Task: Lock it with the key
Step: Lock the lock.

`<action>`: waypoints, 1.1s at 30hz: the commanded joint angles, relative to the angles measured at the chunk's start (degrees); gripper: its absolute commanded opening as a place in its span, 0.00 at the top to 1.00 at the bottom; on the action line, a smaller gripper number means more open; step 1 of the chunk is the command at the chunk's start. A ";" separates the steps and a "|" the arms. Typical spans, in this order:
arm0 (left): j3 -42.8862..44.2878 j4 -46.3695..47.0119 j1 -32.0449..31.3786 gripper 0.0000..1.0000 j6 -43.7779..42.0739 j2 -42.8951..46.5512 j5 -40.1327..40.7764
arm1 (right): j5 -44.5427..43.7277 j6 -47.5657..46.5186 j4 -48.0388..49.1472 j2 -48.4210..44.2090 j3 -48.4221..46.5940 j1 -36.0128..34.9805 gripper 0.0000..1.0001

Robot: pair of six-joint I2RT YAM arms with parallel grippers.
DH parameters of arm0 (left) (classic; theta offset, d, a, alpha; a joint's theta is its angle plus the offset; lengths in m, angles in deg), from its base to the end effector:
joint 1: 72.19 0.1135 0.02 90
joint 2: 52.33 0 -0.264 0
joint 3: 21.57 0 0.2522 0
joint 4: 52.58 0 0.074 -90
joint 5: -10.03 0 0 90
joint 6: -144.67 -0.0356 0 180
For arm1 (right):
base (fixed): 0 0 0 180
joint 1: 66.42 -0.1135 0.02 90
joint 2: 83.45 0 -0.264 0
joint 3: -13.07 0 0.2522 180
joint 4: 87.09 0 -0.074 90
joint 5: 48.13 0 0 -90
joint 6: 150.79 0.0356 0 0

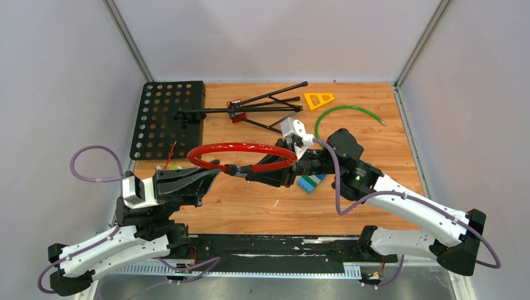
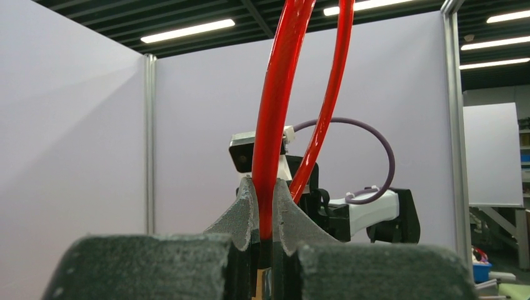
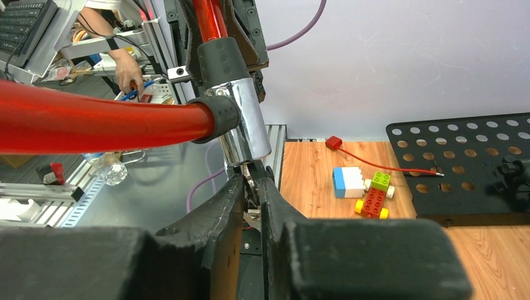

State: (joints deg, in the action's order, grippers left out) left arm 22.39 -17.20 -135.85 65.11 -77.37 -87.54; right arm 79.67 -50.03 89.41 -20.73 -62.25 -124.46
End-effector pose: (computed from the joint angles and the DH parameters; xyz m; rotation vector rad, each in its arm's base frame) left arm 0.0327 -0.0766 0.3958 0.4228 0.5369 -1.2879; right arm 0.1117 0.2202 0.4193 -1.1538 1.1330 1.4183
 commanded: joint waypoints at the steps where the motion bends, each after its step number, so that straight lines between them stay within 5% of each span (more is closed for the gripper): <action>1: 1.77 4.20 -0.07 1.00 0.66 0.16 1.40 | -1.34 0.81 2.92 -0.27 -1.63 0.26 0.86; 11: 1.51 3.37 -0.07 1.00 0.72 0.51 5.91 | -8.48 0.85 2.98 -0.59 -0.17 0.14 1.00; 23: 1.29 2.89 -0.10 1.00 1.55 -0.79 11.34 | -29.27 -3.48 10.37 -3.36 5.71 -3.92 1.00; 33: 1.26 2.53 -0.09 1.00 2.53 -0.70 12.75 | -33.45 -4.69 17.42 -4.33 9.66 -4.94 1.00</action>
State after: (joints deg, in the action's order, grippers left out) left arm 22.37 -19.06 -135.78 65.26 -78.68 -73.99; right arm 53.90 -52.96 100.12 -23.88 -52.83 -129.90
